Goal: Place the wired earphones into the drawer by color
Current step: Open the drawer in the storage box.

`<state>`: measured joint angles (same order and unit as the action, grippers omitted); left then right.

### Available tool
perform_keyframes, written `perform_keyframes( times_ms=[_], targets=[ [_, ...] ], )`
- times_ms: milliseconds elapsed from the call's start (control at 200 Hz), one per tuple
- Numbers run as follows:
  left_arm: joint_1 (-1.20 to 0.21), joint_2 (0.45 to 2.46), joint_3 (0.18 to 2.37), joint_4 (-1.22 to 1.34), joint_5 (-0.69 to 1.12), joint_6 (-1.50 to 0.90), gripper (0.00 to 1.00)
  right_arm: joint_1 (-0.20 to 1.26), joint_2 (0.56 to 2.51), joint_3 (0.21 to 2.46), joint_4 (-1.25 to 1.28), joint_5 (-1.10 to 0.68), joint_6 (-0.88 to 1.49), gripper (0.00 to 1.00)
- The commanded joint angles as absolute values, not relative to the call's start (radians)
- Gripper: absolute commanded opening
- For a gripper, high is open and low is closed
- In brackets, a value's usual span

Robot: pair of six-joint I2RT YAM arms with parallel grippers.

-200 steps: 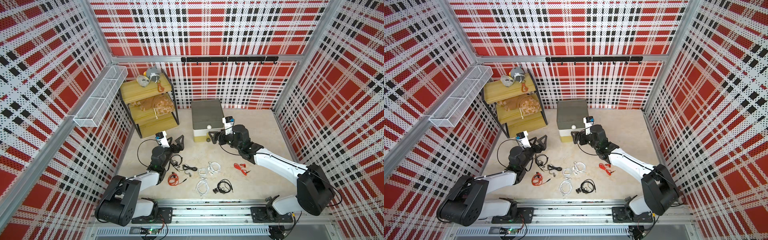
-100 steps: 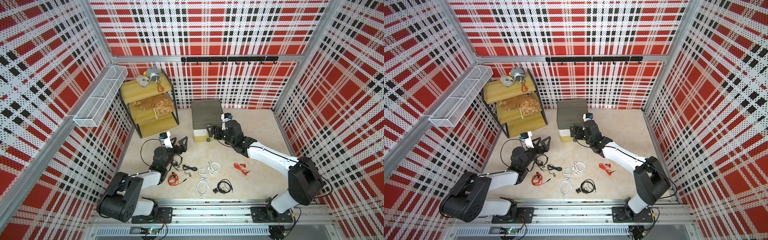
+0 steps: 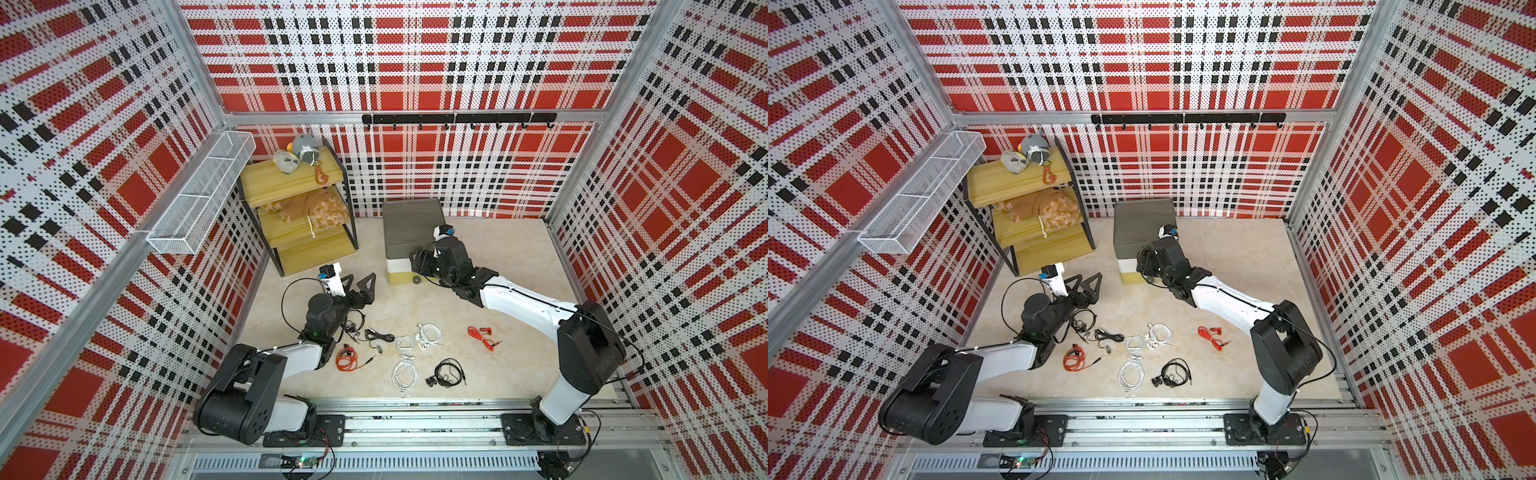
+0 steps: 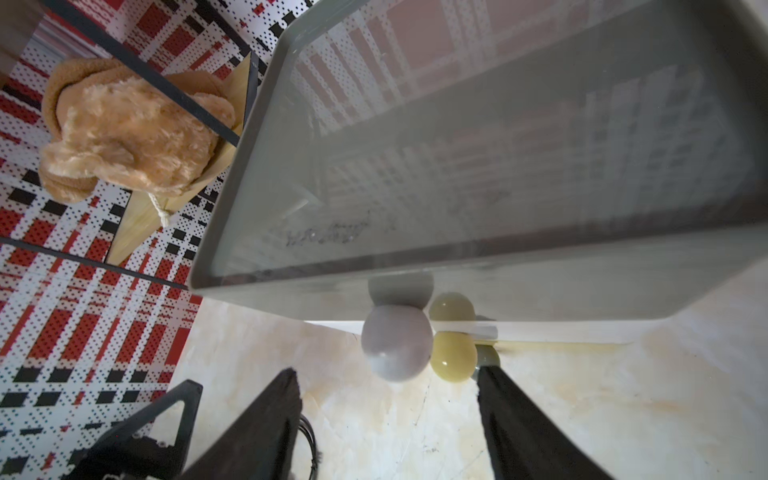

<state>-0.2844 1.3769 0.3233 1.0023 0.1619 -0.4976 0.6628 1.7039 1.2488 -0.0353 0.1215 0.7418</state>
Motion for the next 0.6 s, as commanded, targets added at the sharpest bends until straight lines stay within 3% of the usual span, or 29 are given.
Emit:
perform_keyframes(
  times_ms=[0,596],
  targets=[
    [-0.295,1.384,0.337,1.031,0.173,-0.485,0.97,0.669,1.726,1.279,-0.061,0.164,0.749,0.67],
    [-0.301,1.378,0.337,1.031,0.174,-0.479,0.97,0.669,1.802,1.368,-0.097,0.181,0.746,0.48]
  ],
)
